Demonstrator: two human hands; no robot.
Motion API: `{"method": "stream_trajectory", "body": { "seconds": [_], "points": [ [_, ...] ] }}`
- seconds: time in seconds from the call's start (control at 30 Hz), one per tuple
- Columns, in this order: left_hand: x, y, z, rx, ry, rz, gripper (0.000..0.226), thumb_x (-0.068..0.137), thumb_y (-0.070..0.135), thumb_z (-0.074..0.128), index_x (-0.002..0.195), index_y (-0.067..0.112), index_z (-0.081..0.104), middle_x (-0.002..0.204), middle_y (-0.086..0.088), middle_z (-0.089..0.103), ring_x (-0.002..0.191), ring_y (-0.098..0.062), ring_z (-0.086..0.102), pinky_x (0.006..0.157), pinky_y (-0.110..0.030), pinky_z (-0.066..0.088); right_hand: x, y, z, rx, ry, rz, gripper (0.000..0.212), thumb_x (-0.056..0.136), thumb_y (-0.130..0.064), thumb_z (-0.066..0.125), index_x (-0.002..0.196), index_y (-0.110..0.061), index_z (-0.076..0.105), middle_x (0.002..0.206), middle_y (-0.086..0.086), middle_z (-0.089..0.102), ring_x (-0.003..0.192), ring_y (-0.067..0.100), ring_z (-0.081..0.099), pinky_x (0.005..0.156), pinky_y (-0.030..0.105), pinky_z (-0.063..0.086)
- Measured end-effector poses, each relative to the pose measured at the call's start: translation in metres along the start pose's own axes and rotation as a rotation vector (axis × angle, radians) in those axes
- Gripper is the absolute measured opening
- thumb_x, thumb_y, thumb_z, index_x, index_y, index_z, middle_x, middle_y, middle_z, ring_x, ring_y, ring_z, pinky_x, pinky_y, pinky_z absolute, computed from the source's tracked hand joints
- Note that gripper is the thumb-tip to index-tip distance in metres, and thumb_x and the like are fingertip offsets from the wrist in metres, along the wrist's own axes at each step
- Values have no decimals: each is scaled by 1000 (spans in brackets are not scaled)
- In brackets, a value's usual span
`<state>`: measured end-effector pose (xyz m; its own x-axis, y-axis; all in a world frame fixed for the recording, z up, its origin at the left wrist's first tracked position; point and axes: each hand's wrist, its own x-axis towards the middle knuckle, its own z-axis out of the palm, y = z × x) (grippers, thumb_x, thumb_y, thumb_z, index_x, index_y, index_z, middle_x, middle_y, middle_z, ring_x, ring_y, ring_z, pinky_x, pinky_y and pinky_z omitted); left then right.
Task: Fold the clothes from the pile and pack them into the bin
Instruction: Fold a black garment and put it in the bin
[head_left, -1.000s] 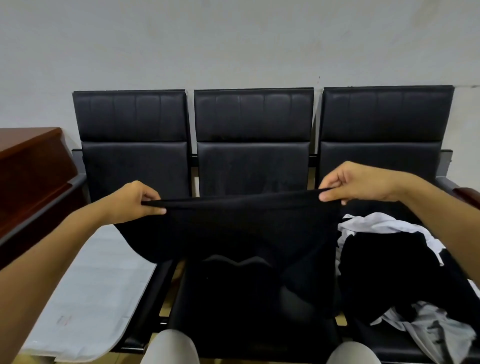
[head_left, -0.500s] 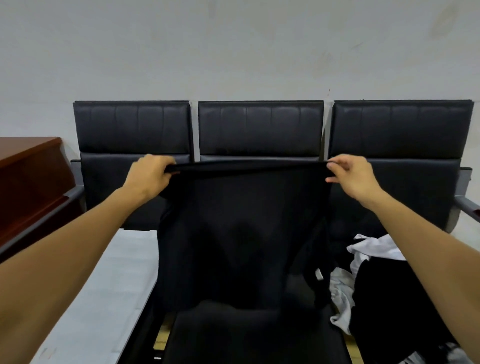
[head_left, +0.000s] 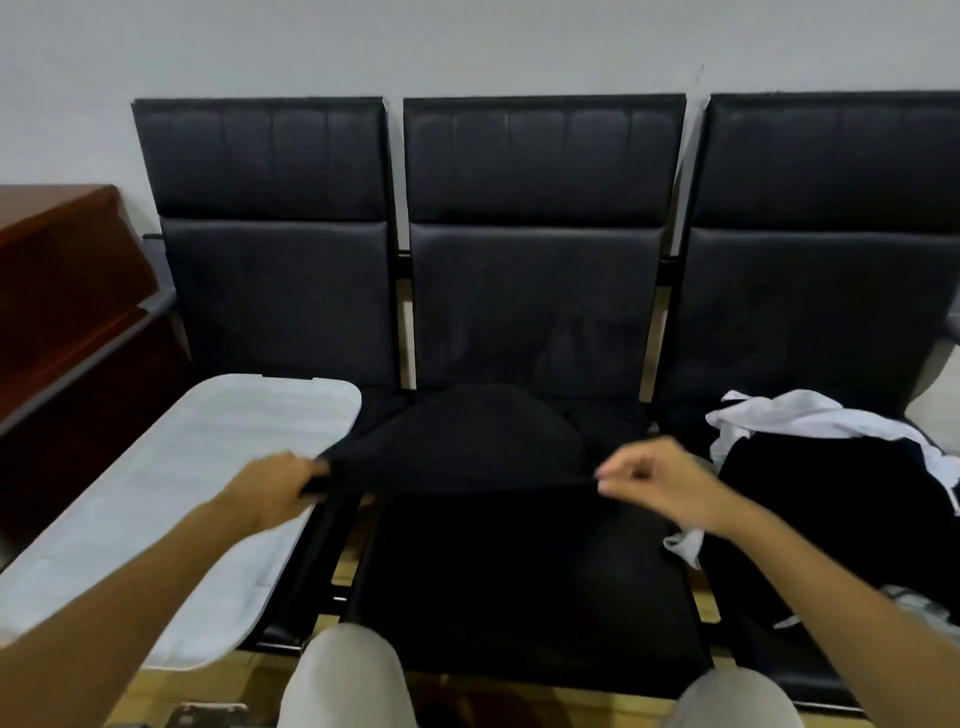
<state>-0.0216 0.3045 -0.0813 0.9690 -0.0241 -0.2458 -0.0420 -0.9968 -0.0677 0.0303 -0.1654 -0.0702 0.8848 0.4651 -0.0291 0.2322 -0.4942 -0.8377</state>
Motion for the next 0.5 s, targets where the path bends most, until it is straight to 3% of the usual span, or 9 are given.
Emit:
{"method": "stream_trajectory", "body": {
  "seconds": [0.07,0.13,0.2,0.3,0.4,0.5],
  "points": [
    [-12,-10,44,-84,-383,10,45,80,50,72,117,29,58,106,4,62,96,-16,61,78,-26,47,-13,32,29,14,-257,197,9,92,-10,68,94,-13,75,87,-1,76,78,10,71,67,26,56],
    [-10,-14,67,-132,-567,-14,36,77,54,73,102,30,62,99,8,61,89,-12,61,76,-21,47,-17,60,43,-17,-314,337,12,97,-12,61,100,-11,73,95,5,74,79,15,74,69,26,58],
    [7,-7,71,-168,-511,-36,24,87,51,63,77,29,58,88,7,62,82,-13,62,75,-22,48,-10,86,48,-96,-217,408,12,97,-13,60,93,-15,71,90,8,74,77,18,74,66,24,58],
    [55,29,61,-181,-347,34,32,97,40,55,68,28,51,75,6,59,73,-11,57,69,-25,43,12,120,50,-254,22,523,12,94,-23,62,102,-16,69,87,4,72,87,22,72,77,29,56],
    [111,90,48,-297,-250,168,29,97,34,57,69,30,53,71,8,60,73,-11,62,70,-29,47,35,137,61,-279,157,625,39,95,-33,62,126,-10,56,112,12,67,108,27,64,89,32,49],
    [165,162,42,-383,-209,282,9,96,33,58,90,31,63,91,8,60,84,-9,61,83,-32,53,51,154,74,-274,299,636,61,92,-38,66,140,-9,43,134,18,47,123,35,52,99,40,45]
  ]
}}
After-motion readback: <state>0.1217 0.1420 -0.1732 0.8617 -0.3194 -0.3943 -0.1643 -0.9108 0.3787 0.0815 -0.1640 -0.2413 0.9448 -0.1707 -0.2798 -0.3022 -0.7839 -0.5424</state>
